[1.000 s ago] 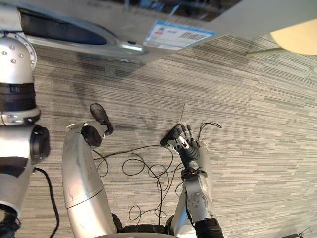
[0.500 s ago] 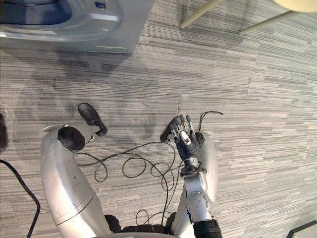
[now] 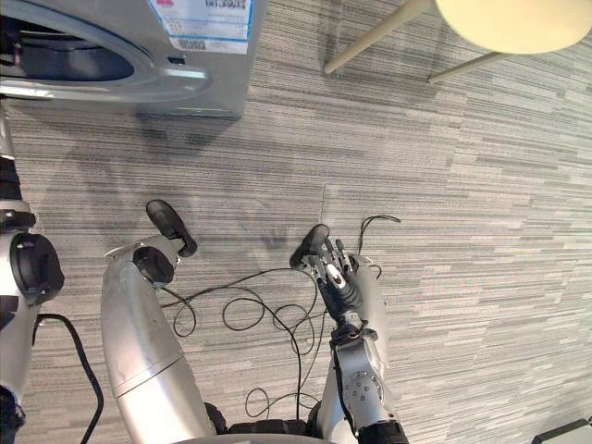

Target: Pick up the laundry basket with both hands and put the clothes into the washing machine.

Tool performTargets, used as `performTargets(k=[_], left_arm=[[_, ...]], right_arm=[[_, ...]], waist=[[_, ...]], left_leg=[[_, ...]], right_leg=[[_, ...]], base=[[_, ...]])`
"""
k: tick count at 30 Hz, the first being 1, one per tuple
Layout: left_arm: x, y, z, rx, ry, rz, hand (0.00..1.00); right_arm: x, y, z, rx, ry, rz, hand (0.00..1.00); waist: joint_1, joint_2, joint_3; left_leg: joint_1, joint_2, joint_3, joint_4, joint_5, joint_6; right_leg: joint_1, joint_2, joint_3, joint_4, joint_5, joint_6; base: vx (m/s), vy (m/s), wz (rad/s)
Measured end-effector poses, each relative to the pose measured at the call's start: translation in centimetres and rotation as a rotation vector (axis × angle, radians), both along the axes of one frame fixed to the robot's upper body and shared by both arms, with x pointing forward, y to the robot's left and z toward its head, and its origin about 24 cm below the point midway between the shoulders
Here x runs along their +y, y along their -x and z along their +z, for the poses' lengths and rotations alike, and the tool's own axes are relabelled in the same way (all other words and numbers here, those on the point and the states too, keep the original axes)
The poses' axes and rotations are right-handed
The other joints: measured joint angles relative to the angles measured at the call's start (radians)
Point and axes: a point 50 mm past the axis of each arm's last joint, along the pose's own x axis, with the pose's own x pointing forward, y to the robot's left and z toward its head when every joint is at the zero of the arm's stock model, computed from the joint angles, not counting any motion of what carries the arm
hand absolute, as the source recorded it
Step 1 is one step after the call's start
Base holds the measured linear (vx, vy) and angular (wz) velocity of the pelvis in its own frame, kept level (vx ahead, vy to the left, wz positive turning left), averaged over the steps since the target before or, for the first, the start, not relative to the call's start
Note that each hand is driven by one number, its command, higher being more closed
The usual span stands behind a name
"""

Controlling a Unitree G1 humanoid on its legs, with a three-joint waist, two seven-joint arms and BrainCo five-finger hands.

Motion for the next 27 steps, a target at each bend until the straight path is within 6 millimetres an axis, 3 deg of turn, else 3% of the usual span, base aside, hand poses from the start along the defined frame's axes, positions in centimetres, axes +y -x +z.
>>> performTargets(k=[4,13,16,20,22,23,25,26,27], left_arm=[[3.0,0.3,-3.8,0.007,0.173,0.0,0.0],[5.9,1.4,-6.1,-0.014,0.321,0.007,0.0],[7.1,1.9,-8.5,0.035,0.34,0.053,0.0],[6.6,2.8,-14.9,0.152,0.334,0.074,0.0],[3.7,3.1,-21.8,0.286,0.393,0.015,0.0],[2.9,3.4,-23.6,0.326,0.414,0.002,0.0],[-0.9,5.8,-32.2,0.569,0.505,-0.055,0.0],[-1.8,6.5,-34.0,0.627,0.533,-0.072,0.0],[-3.4,8.3,-37.3,0.732,0.597,-0.109,0.0]], right_arm=[[-0.1,0.1,-0.5,0.022,0.012,0.007,0.0],[-0.7,0.2,-1.4,0.06,0.048,0.027,0.0],[-0.7,0.0,-1.2,0.053,0.047,0.028,0.0],[-0.9,-0.2,-0.9,0.043,0.049,0.014,0.0],[-1.1,-0.3,-0.8,0.043,0.086,0.008,0.0],[-1.2,-0.3,-0.9,0.044,0.094,0.006,0.0],[-2.1,-0.2,-1.2,0.069,0.158,-0.023,0.0],[-2.4,-0.2,-1.3,0.077,0.178,-0.035,0.0],[-3.0,-0.2,-1.7,0.1,0.227,-0.051,0.0]], waist=[[-0.002,0.0,-0.013],[0.004,-0.001,-0.018],[0.003,0.002,-0.019],[0.011,0.006,-0.02],[0.023,0.012,-0.02],[0.027,0.014,-0.02],[0.034,0.047,-0.052],[0.034,0.052,-0.054],[0.052,0.068,-0.062]], left_leg=[[0.085,-0.012,0.029,-0.099,0.051,-0.022],[0.124,-0.024,0.039,-0.185,0.095,-0.04],[0.125,-0.025,0.038,-0.183,0.095,-0.04],[0.165,-0.031,0.044,-0.174,0.095,-0.039],[0.259,-0.033,0.055,-0.191,0.088,-0.041],[0.29,-0.033,0.054,-0.194,0.082,-0.046],[0.406,-0.041,0.053,-0.238,0.062,-0.061],[0.45,-0.053,0.058,-0.264,0.067,-0.067],[0.542,-0.08,0.064,-0.338,0.083,-0.087]], right_leg=[[0.061,0.018,-0.025,-0.059,0.006,-0.011],[0.08,0.025,-0.045,-0.079,0.002,-0.022],[0.081,0.023,-0.044,-0.076,0.001,-0.023],[0.102,0.013,-0.031,-0.068,-0.001,-0.024],[0.193,0.013,-0.028,-0.074,-0.015,-0.017],[0.226,0.013,-0.03,-0.076,-0.02,-0.016],[0.36,0.023,-0.057,-0.106,-0.054,0.003],[0.4,0.025,-0.061,-0.118,-0.056,0.006],[0.485,0.025,-0.079,-0.158,-0.057,0.009]], base=[[-0.01,-0.078,0.08],[-0.06,-0.083,0.07],[-0.05,-0.044,0.01],[-0.03,-0.041,0.02],[-0.06,-0.06,0.1],[-0.07,-0.081,0.2],[-0.06,-0.102,0.35],[-0.03,-0.166,0.51],[0.0,-0.153,0.63]])
